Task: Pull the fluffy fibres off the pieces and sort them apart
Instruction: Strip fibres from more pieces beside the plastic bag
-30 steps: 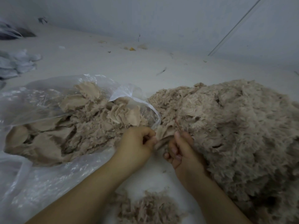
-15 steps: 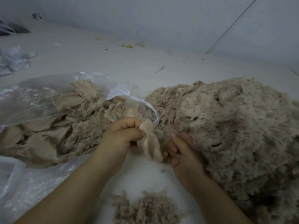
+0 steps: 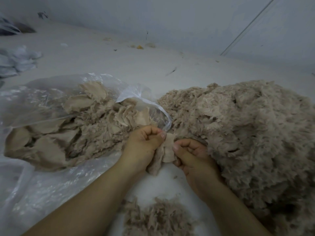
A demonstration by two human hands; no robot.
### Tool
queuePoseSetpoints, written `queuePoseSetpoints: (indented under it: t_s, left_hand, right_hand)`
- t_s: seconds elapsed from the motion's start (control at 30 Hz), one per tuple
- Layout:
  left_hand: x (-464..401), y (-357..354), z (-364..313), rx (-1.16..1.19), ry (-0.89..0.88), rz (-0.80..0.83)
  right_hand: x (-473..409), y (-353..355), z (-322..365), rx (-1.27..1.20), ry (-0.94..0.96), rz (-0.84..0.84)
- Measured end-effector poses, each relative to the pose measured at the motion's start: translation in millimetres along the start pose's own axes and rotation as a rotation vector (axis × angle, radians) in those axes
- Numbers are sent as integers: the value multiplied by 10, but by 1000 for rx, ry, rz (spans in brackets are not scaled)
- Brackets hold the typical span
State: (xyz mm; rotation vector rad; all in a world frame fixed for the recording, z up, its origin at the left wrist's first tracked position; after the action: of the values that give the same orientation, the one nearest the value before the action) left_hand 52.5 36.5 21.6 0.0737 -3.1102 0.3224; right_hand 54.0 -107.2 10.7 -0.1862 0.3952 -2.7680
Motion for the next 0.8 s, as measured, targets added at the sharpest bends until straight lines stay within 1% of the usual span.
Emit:
queuePoseSetpoints:
  t_s: [0.07,0.13,0.2,0.3,0.4,0.57,0.67,0.8]
  left_hand:
    - [20,-20,-20,-4,-5,59]
    - [40,-27,-22,-78,-36,114]
    - [28,-5,-12,-135,-79,96]
    - [-6,57,-24,-113,-127,28]
    - [-12,73,-57,-104,-158,22]
    - [22,-32,-62,-163,-169,84]
    - [17,-24,-66,-185,-149,55]
    - [11,6,-68,-119,-118,19]
  right_hand:
    - [6,9,5,12,-25,-22]
    - [7,13,13,6,-29,-51]
    - [12,3,16,-31,-38,-78]
    - [2,10,1,-85,-58,-105]
    - [7,-1,12,-124,-58,-114]
    - [43,-39,31,-91,-48,-73]
    - [34,-13,32,-62,-67,-123]
    - [48,-19,23,-154,-117,-151]
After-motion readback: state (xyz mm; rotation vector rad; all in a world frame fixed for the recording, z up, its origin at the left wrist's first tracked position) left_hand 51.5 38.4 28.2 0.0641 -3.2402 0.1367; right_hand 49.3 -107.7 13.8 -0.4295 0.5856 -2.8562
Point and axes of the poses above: each hand's wrist, its own x-axis away from the middle knuckle, its own y-axis out of the back of the hand, z = x × y, the point moved 3 cm from there along -x, towards the middle knuckle, and after that the axes turned 8 degrees about z, right-handed, at the moved point
